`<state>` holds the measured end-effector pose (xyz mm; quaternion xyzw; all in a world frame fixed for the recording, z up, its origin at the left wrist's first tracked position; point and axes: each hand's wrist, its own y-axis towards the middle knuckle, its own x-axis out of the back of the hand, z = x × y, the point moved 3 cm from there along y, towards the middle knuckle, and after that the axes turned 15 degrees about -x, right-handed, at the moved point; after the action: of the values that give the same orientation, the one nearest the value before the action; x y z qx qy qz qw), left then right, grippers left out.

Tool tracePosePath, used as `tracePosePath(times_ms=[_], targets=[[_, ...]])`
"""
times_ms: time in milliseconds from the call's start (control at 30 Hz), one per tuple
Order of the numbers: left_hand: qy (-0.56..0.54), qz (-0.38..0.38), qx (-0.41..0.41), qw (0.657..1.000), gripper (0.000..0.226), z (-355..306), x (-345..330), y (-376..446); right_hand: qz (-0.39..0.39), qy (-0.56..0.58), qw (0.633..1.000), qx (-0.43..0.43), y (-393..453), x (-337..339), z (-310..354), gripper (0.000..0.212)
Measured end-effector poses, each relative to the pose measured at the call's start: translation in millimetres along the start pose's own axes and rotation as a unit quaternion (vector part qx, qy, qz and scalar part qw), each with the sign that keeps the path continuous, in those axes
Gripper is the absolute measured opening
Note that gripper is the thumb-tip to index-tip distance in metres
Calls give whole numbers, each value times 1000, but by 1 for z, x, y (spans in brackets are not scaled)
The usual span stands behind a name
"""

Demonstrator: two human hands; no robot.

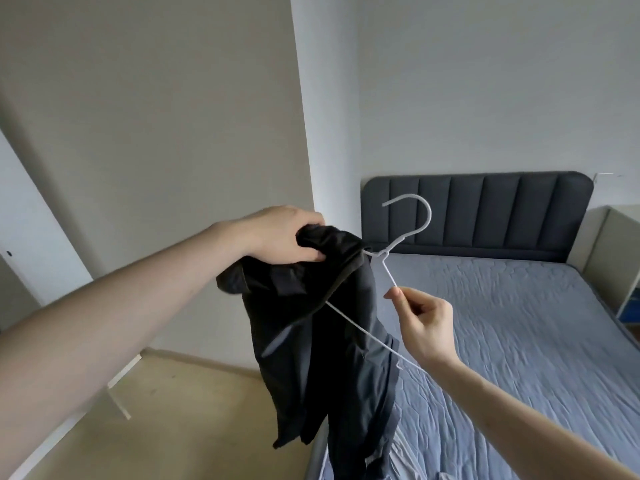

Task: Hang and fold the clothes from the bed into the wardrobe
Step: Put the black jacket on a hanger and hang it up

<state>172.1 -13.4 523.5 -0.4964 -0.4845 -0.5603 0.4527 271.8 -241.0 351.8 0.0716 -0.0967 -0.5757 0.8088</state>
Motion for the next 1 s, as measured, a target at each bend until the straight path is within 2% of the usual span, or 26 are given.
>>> tracePosePath(times_ms=[100,200,267,367,433,500,567,667,733,767,800,867,900,1000], targets=[[40,-21,-35,998,28,-5,-20,-1,13,-5,1000,-17,3,11,-16,22],[54,-65,-57,995,34,-10,-42,-4,40,-43,998,-14,5,23,-22,19],[53,-103,-66,991,36,-11,-47,-4,31,-42,998,-28,8,39,-29,21],[43,-165,-68,983,30,-5,-41,-7,-31,40,991,-126,14,71,-66,39],[45,-191,-67,978,27,-1,-32,-10,-52,47,973,-218,10,79,-104,45],[50,-211,-66,974,27,3,-22,-11,1,-3,955,-296,-1,69,-135,48],[54,-225,-73,970,32,5,-13,-10,92,-20,938,-333,-14,46,-141,56],[50,-239,-82,966,38,5,-3,-10,174,-23,927,-332,-16,10,-124,87],[45,-243,-79,966,39,4,3,-11,209,-74,923,-314,-10,-10,-119,103],[42,-242,-78,966,39,4,5,-13,222,-111,922,-297,-7,-17,-118,100],[38,-240,-77,967,38,5,7,-16,223,-129,925,-281,-1,-22,-121,86],[30,-234,-75,969,34,10,13,-24,173,-89,948,-253,17,-19,-123,45],[25,-230,-72,970,32,14,16,-30,146,-45,958,-241,27,-13,-120,31],[28,-204,-64,976,32,28,19,-51,91,11,971,-220,64,16,-94,18]])
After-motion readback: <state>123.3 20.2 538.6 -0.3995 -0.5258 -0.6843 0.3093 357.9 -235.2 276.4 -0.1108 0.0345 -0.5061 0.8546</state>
